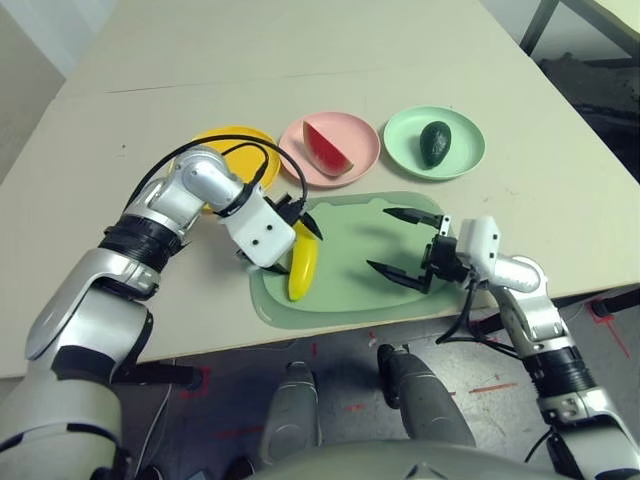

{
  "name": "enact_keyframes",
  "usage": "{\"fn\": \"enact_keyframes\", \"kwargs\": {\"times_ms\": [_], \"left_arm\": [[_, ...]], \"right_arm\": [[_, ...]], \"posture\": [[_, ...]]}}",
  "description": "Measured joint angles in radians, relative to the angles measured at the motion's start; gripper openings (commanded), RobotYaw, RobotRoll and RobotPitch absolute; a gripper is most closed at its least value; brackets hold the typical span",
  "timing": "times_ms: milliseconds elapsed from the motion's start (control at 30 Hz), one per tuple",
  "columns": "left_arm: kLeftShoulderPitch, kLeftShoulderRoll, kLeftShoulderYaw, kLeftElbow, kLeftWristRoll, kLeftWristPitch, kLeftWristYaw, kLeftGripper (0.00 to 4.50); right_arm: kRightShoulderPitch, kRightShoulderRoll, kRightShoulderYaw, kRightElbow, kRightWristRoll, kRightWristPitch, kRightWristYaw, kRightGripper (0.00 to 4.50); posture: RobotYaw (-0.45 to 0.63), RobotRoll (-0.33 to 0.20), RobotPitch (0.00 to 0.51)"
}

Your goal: Place the fruits into color-matched plates.

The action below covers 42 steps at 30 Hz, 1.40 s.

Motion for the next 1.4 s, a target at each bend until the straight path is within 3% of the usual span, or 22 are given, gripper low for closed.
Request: {"fn": "enact_keyframes", "kwargs": {"times_ms": [100,433,633,967,1267,1400], "left_arm": [[-0.008,0.01,-0.006,0.0,-0.005,0.007,0.002,1.56],[-0.129,0.078,0.028,0.115,-0.013,0.016,-0.002,1.56],[-0.245,0.118,0.101,0.319,0.082,-0.047,0.034,1.56],[-0.261,0.136,0.114,0.637,0.368,-0.137,0.397,1.56],[-0.254,0.112,0.079,0.723,0.57,-0.093,0.755,1.56],[-0.258,0.105,0.076,0.749,0.616,-0.041,0.854,1.56]], "right_arm": [[0.007,-0.005,0.007,-0.003,0.0,0.0,0.005,4.5],[0.015,-0.006,0.017,-0.012,0.043,0.024,0.033,4.5],[0.041,0.004,0.002,-0.078,0.126,0.173,-0.014,4.5],[0.08,-0.003,-0.003,-0.134,0.129,0.249,-0.045,4.5],[0.101,-0.038,-0.011,-0.157,0.122,0.268,-0.061,4.5],[0.114,-0.038,-0.011,-0.176,0.119,0.27,-0.072,4.5]], "posture": [[-0.13,0.0,0.202],[-0.1,0.0,0.207],[-0.09,0.0,0.208],[-0.11,0.0,0.206],[-0.14,0.0,0.206],[-0.14,0.0,0.206]]}}
